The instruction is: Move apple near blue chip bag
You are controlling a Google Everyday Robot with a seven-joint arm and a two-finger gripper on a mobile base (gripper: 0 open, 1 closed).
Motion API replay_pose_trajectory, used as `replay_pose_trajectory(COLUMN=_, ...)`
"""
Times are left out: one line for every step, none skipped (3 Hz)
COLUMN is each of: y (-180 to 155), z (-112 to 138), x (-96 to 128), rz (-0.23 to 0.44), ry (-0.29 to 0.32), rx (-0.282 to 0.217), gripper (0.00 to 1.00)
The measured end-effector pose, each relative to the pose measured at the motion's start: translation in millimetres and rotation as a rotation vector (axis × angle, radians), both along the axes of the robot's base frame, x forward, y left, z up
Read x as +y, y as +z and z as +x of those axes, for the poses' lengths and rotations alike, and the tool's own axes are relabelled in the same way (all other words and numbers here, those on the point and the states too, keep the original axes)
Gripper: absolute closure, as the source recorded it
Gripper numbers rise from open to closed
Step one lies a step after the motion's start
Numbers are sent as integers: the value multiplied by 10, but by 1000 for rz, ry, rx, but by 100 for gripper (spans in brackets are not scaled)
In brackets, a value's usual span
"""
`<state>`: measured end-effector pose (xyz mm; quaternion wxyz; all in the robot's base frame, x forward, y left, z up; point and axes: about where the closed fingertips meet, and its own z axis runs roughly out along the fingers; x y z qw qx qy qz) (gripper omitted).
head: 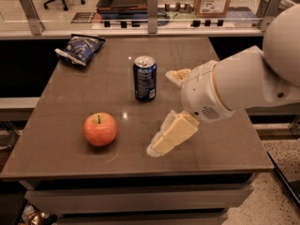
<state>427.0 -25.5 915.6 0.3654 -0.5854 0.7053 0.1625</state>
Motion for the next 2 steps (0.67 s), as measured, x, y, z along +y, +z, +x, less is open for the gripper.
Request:
replay_pose_trajectory(y=-299, z=39, x=305, rz=-26, ry=34, rx=34, gripper=0)
replay_pose_trajectory(y=-436, z=52, x=576, rz=-34, ry=76, rx=53, gripper=0)
